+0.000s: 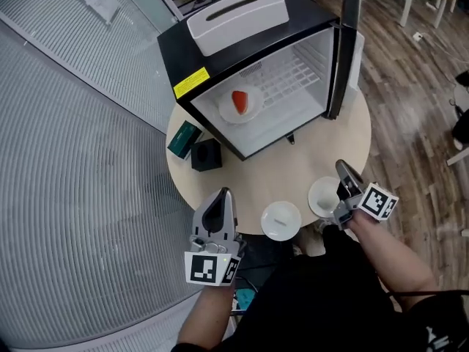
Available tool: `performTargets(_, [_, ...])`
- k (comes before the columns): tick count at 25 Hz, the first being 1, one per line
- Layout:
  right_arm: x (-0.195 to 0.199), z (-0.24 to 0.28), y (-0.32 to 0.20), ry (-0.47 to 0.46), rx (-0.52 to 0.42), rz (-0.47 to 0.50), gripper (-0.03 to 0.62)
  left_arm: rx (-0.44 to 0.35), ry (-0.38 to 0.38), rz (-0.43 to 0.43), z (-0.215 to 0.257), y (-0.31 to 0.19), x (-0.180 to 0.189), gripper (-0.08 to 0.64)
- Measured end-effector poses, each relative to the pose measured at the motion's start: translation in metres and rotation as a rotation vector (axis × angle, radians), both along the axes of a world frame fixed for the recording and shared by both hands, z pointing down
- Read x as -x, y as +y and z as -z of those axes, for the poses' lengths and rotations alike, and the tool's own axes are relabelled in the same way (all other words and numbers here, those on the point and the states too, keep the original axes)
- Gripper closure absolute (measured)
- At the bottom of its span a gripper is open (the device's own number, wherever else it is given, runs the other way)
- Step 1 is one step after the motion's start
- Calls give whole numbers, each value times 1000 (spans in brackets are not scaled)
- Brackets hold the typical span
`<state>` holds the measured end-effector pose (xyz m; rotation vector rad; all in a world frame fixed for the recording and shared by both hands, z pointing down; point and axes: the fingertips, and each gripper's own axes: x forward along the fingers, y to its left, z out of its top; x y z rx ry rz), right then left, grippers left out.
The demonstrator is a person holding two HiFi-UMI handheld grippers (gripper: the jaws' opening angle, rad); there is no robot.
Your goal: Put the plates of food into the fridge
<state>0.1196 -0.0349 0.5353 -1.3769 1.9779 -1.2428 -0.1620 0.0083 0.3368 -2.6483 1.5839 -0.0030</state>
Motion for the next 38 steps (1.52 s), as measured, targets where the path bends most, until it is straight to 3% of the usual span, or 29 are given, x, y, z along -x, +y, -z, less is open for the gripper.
performTargets(7, [-23, -48, 65, 40, 63, -74, 568, 40, -10, -108, -17, 16, -14, 557])
performTargets(13, [-35, -101, 101, 39, 178, -100, 444, 46, -21, -147, -26, 27, -24, 557])
performTargets(16, [-40, -127, 113, 47, 230, -118, 424, 55, -29, -160, -30, 29, -29, 557])
performTargets(28, [-39, -210, 118, -83, 401, -153, 410, 107, -85, -153, -47, 23, -39, 557])
performTargets(38, [-17, -237, 101, -150, 436, -119, 411, 152, -121, -102, -59, 26, -26, 557])
